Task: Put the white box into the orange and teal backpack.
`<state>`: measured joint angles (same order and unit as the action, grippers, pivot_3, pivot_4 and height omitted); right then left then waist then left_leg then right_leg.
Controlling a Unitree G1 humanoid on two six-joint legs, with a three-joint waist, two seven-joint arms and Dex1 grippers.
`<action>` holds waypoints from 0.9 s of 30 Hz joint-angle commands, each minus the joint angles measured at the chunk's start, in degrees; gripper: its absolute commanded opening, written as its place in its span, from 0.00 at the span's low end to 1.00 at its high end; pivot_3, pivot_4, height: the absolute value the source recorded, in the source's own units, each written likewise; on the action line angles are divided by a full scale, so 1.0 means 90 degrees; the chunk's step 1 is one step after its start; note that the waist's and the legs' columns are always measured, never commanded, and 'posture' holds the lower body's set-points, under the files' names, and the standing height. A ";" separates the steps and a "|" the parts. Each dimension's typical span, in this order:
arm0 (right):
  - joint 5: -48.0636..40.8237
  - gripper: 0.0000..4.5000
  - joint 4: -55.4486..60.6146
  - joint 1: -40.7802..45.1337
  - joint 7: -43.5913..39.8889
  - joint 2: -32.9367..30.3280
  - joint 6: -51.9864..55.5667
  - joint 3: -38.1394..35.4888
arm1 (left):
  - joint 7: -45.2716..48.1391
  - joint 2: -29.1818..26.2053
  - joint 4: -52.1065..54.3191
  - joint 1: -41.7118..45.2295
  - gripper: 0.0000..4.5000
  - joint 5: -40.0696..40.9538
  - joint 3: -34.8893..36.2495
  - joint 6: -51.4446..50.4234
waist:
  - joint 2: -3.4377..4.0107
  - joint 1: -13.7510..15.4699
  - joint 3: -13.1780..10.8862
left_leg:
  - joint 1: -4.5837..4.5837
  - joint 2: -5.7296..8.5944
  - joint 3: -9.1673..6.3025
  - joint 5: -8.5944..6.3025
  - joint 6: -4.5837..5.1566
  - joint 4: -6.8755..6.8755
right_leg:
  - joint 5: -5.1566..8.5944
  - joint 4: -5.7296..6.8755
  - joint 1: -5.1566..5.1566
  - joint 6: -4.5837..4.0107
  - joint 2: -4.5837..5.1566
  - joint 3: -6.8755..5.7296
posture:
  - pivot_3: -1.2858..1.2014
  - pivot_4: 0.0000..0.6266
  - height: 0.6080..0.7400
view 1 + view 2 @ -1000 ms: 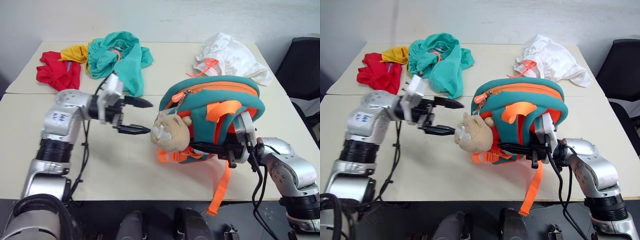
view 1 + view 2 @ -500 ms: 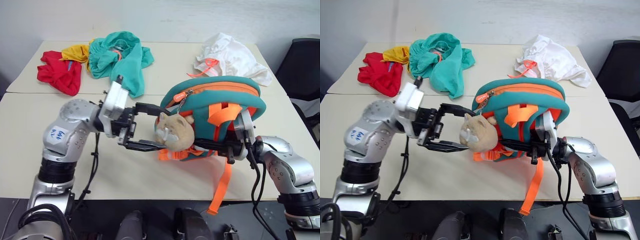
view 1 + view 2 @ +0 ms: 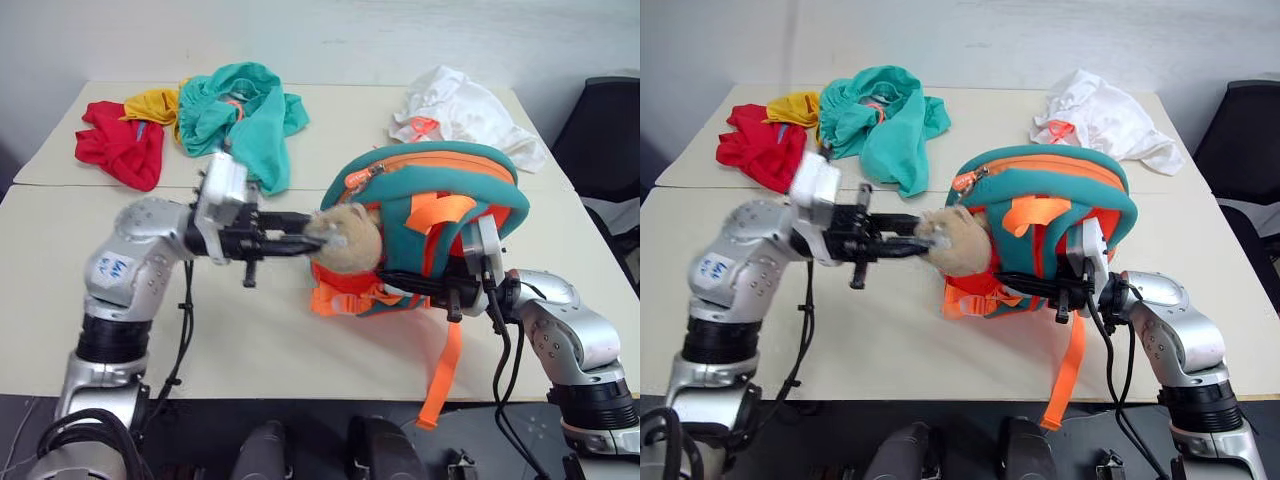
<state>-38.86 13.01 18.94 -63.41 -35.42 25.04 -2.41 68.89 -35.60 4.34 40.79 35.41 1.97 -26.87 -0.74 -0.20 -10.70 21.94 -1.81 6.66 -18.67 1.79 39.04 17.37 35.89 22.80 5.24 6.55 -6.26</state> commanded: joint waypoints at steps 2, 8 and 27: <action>0.0000 0.00 0.0162 -0.0089 0.0119 0.0019 -0.0085 -0.0154 | 0.0115 -0.0547 -0.1056 0.0434 0.05 -0.0132 0.0563 0.0178 | 0.0000 0.0001 0.0000 | 0.0000 0.0000 0.0001 0.0000 -0.0001 -0.0002 | 0.0000 0.0000 0.0001 0.0000 -0.0004 -0.0002 | 0.52 0.24 1.00; -0.0069 0.00 0.0252 -0.0270 0.0325 0.0106 -0.0126 -0.0313 | 0.0155 -0.1031 -0.2506 0.0508 0.05 -0.0949 0.0277 0.0640 | 0.0000 -0.0001 0.0000 | 0.0000 0.0004 0.0003 -0.0001 0.0000 -0.0002 | 0.0000 0.0001 0.0003 0.0000 -0.0009 -0.0002 | 0.52 0.24 1.00; -0.0261 0.00 0.0505 -0.0764 0.0561 0.0389 -0.0319 -0.0480 | -0.0413 0.0137 -0.1254 -0.1283 0.05 -0.1911 -0.0937 0.0960 | 0.0000 0.0028 0.0000 | 0.0004 0.0006 0.0002 -0.0004 0.0006 0.0001 | -0.0001 0.0001 0.0003 0.0001 0.0010 0.0001 | 0.52 0.24 1.00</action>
<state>-39.81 15.65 12.11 -58.35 -32.22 23.32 -5.26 65.41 -34.18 -8.83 30.92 19.74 -4.14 -17.08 -0.73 0.05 -10.69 21.97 -1.76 6.68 -18.71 1.84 39.04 17.36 35.89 22.83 5.25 6.66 -6.25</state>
